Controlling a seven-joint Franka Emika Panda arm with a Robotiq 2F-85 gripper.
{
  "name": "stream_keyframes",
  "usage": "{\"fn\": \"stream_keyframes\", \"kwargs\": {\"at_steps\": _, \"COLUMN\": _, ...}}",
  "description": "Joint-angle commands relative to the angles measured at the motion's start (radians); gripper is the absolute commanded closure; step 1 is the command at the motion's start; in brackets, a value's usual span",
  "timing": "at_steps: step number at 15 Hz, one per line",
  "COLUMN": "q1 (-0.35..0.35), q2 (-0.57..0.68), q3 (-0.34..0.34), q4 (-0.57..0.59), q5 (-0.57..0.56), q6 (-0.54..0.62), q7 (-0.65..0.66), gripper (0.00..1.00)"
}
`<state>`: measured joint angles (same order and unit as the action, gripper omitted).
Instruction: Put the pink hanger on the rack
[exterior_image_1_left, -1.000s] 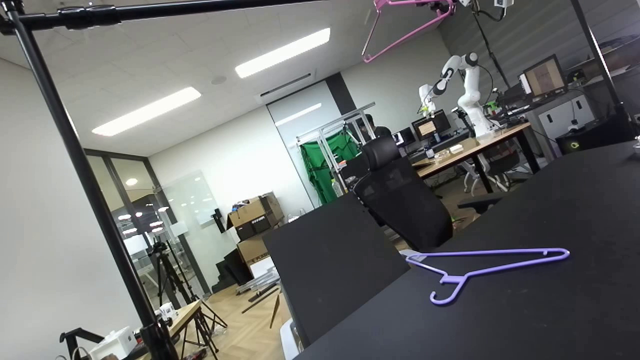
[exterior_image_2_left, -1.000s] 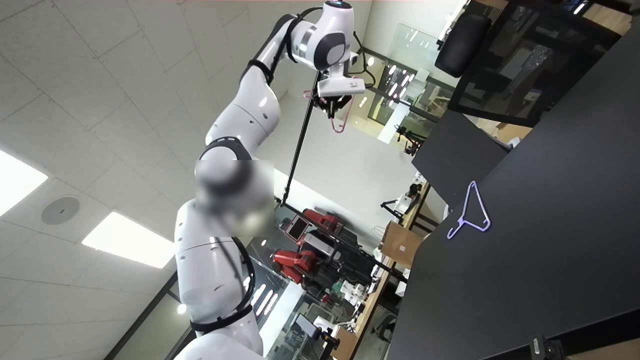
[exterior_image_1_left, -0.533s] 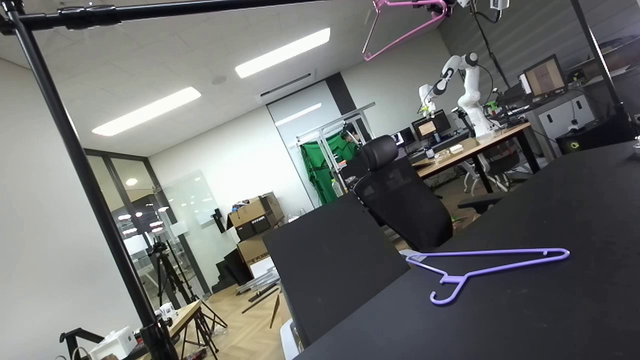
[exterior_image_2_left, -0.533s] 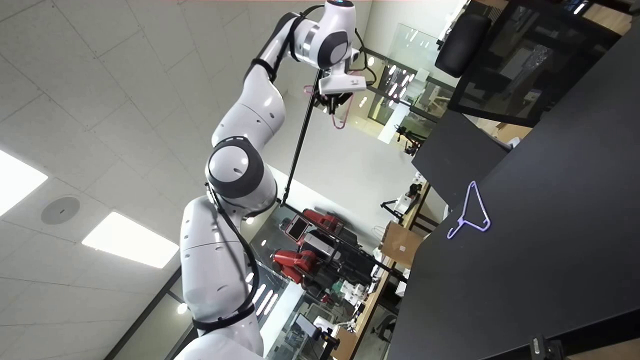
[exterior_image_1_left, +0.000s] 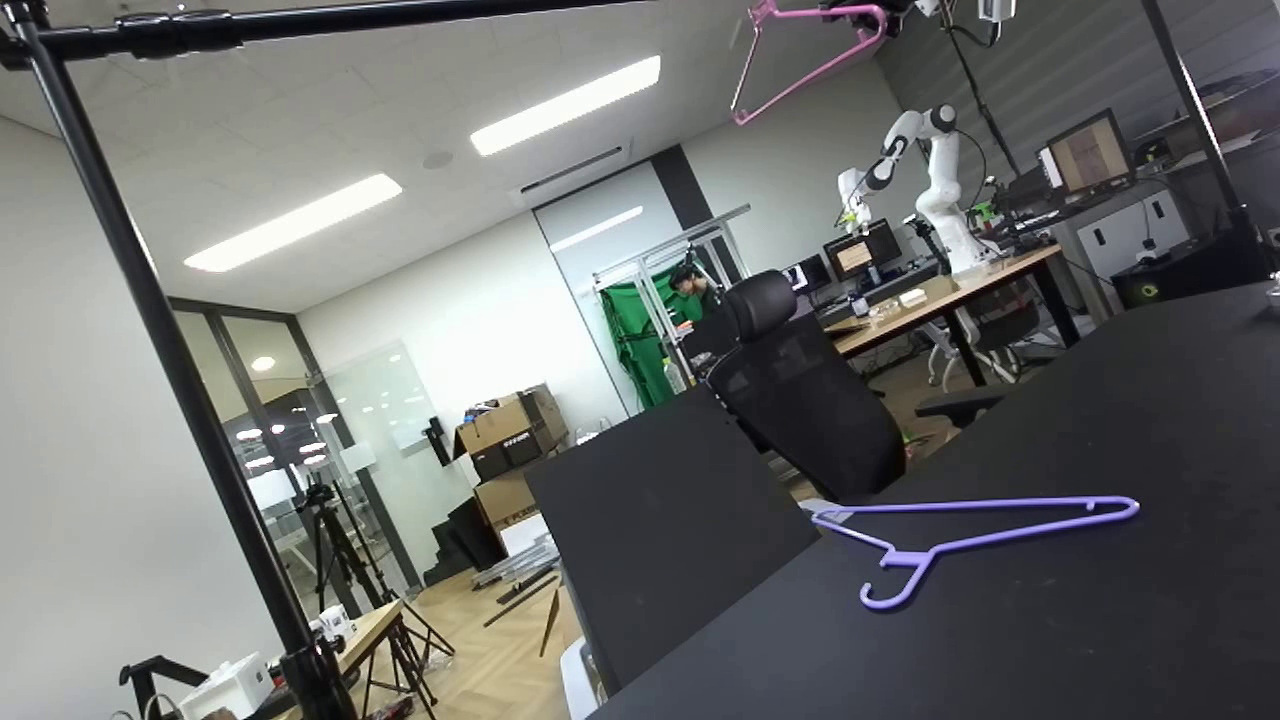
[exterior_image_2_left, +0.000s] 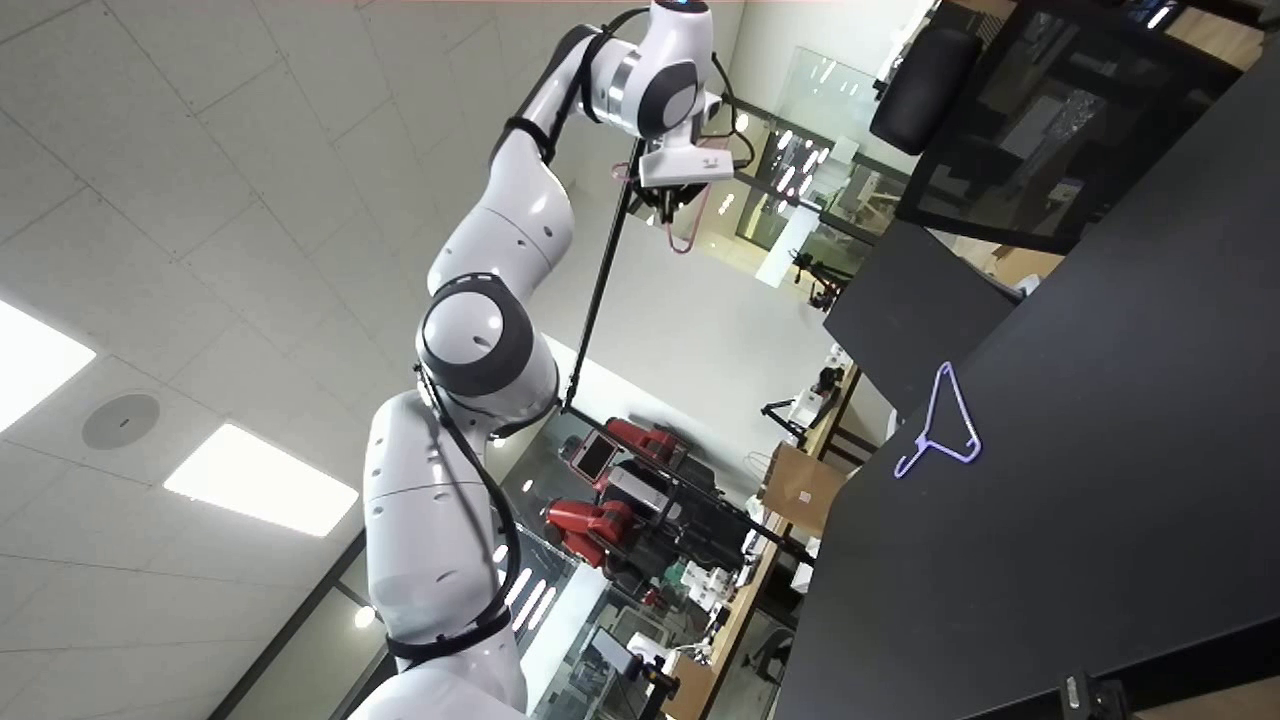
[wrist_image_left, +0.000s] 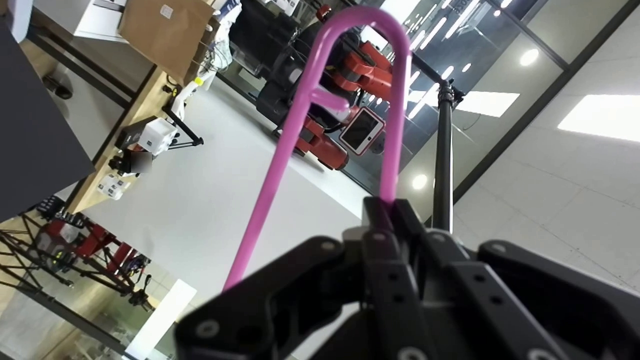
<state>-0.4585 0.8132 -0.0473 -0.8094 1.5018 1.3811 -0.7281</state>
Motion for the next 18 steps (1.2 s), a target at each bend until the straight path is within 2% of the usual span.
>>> {"fn": "stream_keyframes", "kwargs": {"at_steps": 1, "q1": -0.002, "q2": 0.031, "q3": 0.004, "q4": 0.069, "q5": 0.01, "q6": 0.011, "q7": 0.071, "gripper": 0.98}}
{"fn": "stream_keyframes", "kwargs": {"at_steps": 2, "q1": -0.002, "q2": 0.033, "q3": 0.003, "q4": 0.073, "q5": 0.008, "q6": 0.007, "q7": 0.07, "gripper": 0.67}}
{"fn": "stream_keyframes", "kwargs": {"at_steps": 4, "q1": 0.001, "q2": 0.034, "q3": -0.005, "q4": 0.079, "q5": -0.003, "q6": 0.015, "q7": 0.063, "gripper": 0.59}}
{"fn": "stream_keyframes", "kwargs": {"at_steps": 9, "q1": 0.01, "q2": 0.036, "q3": -0.026, "q4": 0.101, "q5": -0.036, "q6": 0.061, "q7": 0.037, "gripper": 0.25}}
{"fn": "stream_keyframes", "kwargs": {"at_steps": 10, "q1": -0.019, "q2": -0.034, "q3": -0.033, "q4": 0.063, "q5": -0.039, "q6": 0.027, "q7": 0.059, "gripper": 0.17}}
{"fn": "stream_keyframes", "kwargs": {"at_steps": 12, "q1": -0.037, "q2": -0.068, "q3": -0.056, "q4": 0.062, "q5": -0.052, "q6": 0.007, "q7": 0.051, "gripper": 0.04}}
{"fn": "stream_keyframes", "kwargs": {"at_steps": 13, "q1": -0.047, "q2": -0.09, "q3": -0.069, "q4": 0.058, "q5": -0.059, "q6": -0.002, "q7": 0.047, "gripper": 0.01}}
{"fn": "stream_keyframes", "kwargs": {"at_steps": 14, "q1": -0.028, "q2": -0.045, "q3": -0.045, "q4": 0.048, "q5": -0.028, "q6": 0.024, "q7": 0.01, "gripper": 0.16}}
{"fn": "stream_keyframes", "kwargs": {"at_steps": 16, "q1": -0.05, "q2": -0.083, "q3": -0.062, "q4": 0.049, "q5": -0.038, "q6": 0.006, "q7": 0.013, "gripper": 0.02}}
{"fn": "stream_keyframes", "kwargs": {"at_steps": 18, "q1": -0.055, "q2": -0.094, "q3": -0.066, "q4": 0.049, "q5": -0.046, "q6": 0.0, "q7": 0.014, "gripper": 0.0}}
